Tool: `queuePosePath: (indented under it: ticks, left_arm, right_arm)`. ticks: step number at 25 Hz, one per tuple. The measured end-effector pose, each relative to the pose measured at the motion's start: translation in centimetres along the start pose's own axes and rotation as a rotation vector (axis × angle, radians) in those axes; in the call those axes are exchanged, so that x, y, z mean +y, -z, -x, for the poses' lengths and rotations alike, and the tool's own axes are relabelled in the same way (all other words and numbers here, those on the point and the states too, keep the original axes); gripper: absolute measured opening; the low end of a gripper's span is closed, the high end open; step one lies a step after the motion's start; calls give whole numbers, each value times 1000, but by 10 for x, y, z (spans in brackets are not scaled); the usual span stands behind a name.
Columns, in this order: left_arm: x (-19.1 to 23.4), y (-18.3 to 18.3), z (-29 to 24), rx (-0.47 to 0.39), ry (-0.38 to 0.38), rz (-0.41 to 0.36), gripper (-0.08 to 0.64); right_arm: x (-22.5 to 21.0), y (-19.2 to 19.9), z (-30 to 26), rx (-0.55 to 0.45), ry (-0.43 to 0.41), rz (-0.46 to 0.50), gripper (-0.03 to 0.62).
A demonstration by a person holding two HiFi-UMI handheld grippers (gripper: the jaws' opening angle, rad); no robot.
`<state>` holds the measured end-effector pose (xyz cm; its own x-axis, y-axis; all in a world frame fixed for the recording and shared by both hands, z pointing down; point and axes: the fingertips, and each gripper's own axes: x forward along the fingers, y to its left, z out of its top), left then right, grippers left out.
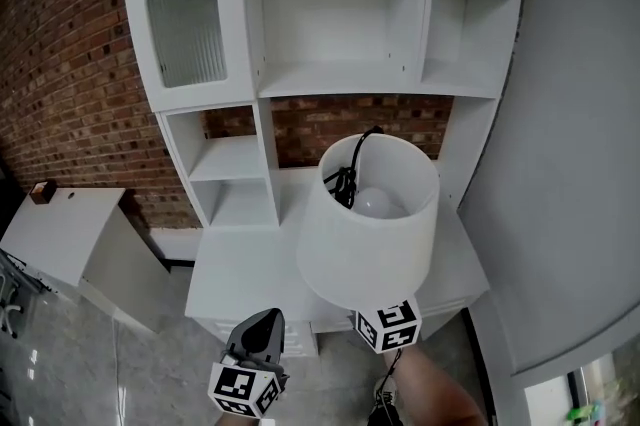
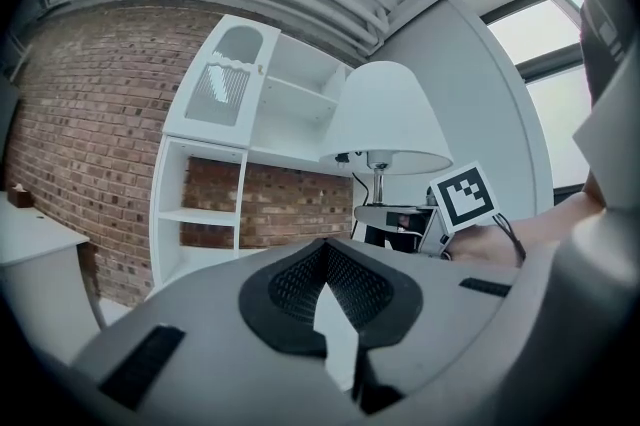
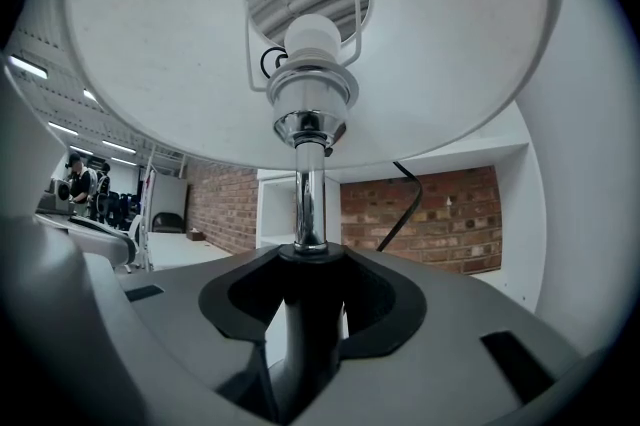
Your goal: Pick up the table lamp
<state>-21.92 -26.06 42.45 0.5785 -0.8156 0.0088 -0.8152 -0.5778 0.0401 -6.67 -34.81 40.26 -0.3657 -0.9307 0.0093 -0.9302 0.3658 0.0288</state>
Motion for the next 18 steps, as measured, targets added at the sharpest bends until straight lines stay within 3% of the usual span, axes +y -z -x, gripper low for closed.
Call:
queuePosePath:
  ticks: [9,18]
  left_arm:
    - [-32,-17,8,0,7,3,-2]
    - [-99,-24,6,-7,-16,16,-3]
  right_arm:
    - [-7,-15,55,6,22,-21,163]
    - [-40,-23,115,22,-5,-8,163]
